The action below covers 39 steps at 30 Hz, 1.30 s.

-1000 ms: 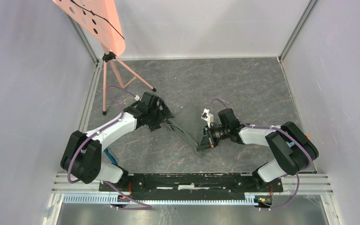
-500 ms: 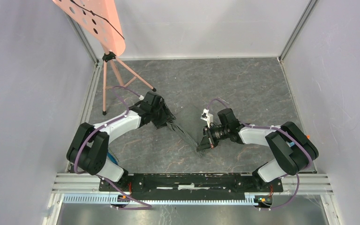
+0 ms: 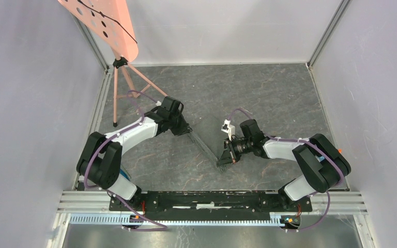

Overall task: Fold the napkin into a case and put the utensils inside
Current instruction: Fold the lower triangle-folded napkin at the center of the board.

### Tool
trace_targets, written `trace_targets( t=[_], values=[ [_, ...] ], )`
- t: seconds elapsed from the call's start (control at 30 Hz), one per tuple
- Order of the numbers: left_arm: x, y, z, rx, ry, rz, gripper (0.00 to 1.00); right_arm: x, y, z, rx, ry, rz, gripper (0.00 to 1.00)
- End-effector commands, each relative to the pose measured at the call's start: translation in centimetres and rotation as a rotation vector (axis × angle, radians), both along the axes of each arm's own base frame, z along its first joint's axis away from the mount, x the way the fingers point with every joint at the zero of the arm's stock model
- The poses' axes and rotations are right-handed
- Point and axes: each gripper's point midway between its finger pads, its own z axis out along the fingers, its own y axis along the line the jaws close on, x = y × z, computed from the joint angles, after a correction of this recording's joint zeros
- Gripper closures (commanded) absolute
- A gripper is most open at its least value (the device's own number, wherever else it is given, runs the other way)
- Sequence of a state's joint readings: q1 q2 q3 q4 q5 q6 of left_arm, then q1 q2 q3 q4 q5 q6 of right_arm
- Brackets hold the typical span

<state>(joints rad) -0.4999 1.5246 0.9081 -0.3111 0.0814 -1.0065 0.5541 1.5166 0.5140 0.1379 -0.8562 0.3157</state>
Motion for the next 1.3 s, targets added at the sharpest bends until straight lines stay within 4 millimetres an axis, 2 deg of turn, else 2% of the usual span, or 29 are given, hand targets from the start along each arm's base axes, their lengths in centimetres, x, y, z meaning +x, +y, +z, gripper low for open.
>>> trace_targets(
  t=[0.0,0.07,0.27,0.33,0.5,0.6,0.87,1.1,1.27],
  values=[
    [2.5,-0.5,1.6,0.026,-0.015,0.035,0.98,0.7,0.3,0.4,0.027,-0.025,0.019,0.99],
    [2.9,-0.7,1.4,0.033,-0.003,0.043,0.98,0.9,0.2,0.4,0.035,-0.024,0.019,0.96],
    [3.8,-1.3,0.5,0.056,0.035,0.053,0.98,2.3,-0.1,1.0,0.046,-0.077,0.009,0.75],
    [4.1,-1.4,0.4,0.063,0.038,0.063,0.98,3.0,0.0,1.6,0.055,-0.119,0.006,0.64],
    [4.5,-1.7,0.0,0.07,0.047,0.062,0.98,4.5,-0.1,2.7,0.057,-0.25,-0.031,0.3],
    [4.6,-1.7,-0.2,0.072,0.052,0.061,0.98,5.3,-0.4,3.1,0.048,-0.323,-0.065,0.19],
    [4.7,-1.8,-0.4,0.069,0.06,0.064,0.98,6.5,-1.0,4.6,-0.045,-0.54,-0.137,0.04],
    [4.7,-1.9,-0.6,0.074,0.072,0.069,0.98,5.5,0.1,4.3,-0.137,-0.623,-0.132,0.02],
    [4.6,-1.9,-0.7,0.074,0.077,0.069,0.98,5.8,-0.6,3.2,-0.349,-0.752,-0.146,0.02]
  ],
)
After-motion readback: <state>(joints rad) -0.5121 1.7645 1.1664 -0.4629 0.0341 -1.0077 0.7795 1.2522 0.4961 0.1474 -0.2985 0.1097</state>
